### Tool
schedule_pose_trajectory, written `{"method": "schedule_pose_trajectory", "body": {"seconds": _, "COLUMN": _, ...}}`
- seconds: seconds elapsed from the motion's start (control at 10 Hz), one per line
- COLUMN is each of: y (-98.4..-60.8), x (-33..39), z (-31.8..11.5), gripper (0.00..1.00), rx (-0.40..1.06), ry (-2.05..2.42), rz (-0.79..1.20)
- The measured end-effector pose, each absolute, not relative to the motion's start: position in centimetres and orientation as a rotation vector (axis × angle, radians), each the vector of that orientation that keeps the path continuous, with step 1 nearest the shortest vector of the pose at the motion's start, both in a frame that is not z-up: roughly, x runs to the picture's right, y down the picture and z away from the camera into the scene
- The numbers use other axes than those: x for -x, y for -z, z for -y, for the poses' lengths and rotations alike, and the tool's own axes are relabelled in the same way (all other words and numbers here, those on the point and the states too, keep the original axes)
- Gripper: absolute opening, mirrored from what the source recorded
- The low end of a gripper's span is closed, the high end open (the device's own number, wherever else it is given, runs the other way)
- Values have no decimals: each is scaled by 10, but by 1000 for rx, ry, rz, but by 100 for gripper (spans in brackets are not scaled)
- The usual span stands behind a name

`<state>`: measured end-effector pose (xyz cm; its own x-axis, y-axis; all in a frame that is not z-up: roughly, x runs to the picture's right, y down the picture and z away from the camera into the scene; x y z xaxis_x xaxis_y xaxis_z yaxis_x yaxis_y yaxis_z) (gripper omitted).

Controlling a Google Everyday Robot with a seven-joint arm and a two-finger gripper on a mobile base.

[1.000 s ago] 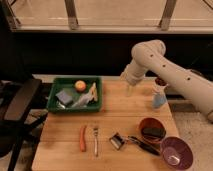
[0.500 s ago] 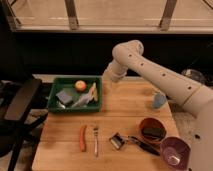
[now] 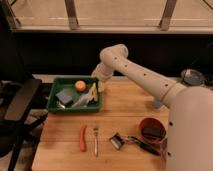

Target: Place apple in plastic cup

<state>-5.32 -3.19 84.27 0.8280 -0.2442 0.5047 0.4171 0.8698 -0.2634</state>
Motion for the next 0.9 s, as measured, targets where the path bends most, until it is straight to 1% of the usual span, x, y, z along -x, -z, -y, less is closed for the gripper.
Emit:
{"method": "schedule_pose_trajectory", "body": {"seconds": 0.2, "y": -850, "x": 75, "z": 31, "gripper": 65, "rx": 377, "ry": 363, "rz": 515}}
{"method": "schedule_pose_trajectory", "body": {"seconds": 0.7, "y": -850, "x": 73, "z": 32, "gripper": 65, "rx": 373, "ry": 362, "rz": 512}}
{"method": "schedule_pose_trajectory", "body": {"seconds": 0.9, "y": -853, "x": 83, "z": 36, "gripper": 65, "rx": 334, "ry": 376, "rz": 525}}
